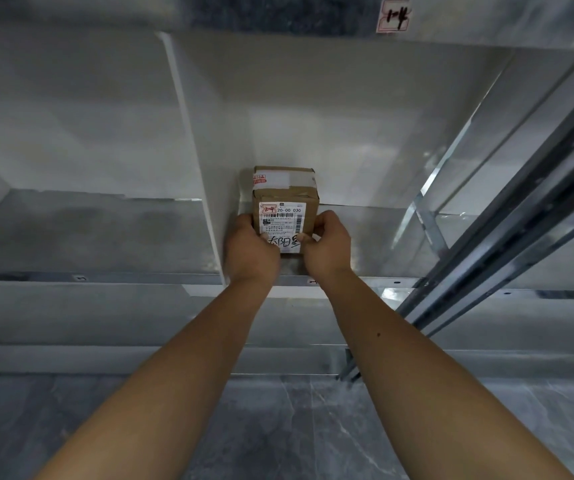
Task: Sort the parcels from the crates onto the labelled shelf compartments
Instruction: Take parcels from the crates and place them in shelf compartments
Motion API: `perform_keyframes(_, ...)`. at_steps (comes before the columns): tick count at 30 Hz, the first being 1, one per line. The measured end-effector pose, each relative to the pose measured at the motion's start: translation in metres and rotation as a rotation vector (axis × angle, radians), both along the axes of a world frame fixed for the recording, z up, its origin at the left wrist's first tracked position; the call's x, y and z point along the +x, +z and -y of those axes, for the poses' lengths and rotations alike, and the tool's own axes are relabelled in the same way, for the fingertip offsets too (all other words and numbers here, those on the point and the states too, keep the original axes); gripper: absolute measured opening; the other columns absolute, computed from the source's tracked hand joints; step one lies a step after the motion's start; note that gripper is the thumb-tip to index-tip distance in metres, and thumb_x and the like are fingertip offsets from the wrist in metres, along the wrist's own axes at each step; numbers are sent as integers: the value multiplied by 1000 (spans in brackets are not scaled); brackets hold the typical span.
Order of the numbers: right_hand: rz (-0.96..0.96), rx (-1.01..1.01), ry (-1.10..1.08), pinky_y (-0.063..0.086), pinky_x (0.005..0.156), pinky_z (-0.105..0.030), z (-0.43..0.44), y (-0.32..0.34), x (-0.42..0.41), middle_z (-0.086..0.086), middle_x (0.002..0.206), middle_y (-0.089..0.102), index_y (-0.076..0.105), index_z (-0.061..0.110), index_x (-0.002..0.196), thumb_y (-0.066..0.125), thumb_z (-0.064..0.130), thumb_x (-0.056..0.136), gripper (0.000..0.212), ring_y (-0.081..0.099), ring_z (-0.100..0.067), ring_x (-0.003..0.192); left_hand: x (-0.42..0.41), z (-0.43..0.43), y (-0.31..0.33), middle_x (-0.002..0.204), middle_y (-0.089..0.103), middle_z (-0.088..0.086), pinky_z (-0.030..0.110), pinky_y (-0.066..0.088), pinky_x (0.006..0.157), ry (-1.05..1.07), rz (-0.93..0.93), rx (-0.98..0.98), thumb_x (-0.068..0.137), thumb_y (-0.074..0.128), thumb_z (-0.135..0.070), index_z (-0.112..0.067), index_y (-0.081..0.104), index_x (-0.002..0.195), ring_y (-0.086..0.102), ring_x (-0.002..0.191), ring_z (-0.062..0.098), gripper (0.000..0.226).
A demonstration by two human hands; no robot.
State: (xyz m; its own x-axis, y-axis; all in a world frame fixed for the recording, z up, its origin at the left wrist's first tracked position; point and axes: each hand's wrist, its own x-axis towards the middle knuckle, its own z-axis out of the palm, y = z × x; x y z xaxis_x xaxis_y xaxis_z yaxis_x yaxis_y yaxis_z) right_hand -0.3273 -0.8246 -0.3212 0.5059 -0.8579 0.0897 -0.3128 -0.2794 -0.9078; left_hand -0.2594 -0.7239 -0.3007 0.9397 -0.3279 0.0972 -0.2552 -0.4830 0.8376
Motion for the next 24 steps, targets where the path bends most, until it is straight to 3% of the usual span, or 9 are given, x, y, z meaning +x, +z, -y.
perform_keyframes(3,3,12,9,40,67,-4,0,-3,0,4,101,64,54,17,99,69,1,93,22,60,-14,95,-3,0,-1,123,71,14,30,43,80,-3,12,-14,98,61,-9,-7,61,119,65,113,37,21)
perform_keyframes(7,34,69,5,56,93,-33,-2,-5,-1,3,109,70,57,16,110,74,7,92,27,66,-17,103,-1,3,-6,125,71,10,31,50,84,-3,-7,-50,98,57,-3,-11,60,125,67,114,32,28)
perform_keyframes(10,31,155,18,58,99,-43,-5,-10,-6,-2,119,74,58,16,124,75,10,90,38,71,-21,109,-5,4,-11,129,70,8,28,50,90,4,-24,-99,97,57,2,-11,59,133,66,117,29,38)
perform_keyframes(14,58,261,19,53,105,-37,-7,-9,-24,-4,124,66,54,14,139,73,4,91,53,64,-17,113,-11,1,-17,130,68,9,28,49,96,-2,-11,-123,97,56,3,-10,57,136,65,118,27,41)
perform_keyframes(17,88,277,-14,55,102,-39,-7,-7,-44,-9,115,68,61,13,130,68,-1,92,41,66,-21,106,-20,-11,-22,133,67,4,39,51,107,-10,-34,-161,97,60,-2,-13,57,138,63,122,22,44)
perform_keyframes(20,136,349,-36,57,99,-43,-12,2,-70,-9,107,73,69,16,108,67,-4,91,27,70,-24,102,-47,-29,-8,136,62,-6,27,45,108,32,-156,-231,98,60,-2,-16,55,145,57,125,11,50)
perform_keyframes(24,204,463,-15,58,95,-48,-35,24,-107,-10,93,73,69,19,94,67,-10,90,29,69,-25,90,-81,-60,23,104,66,-12,15,51,89,59,-258,-330,96,60,4,-22,63,117,63,98,8,34)
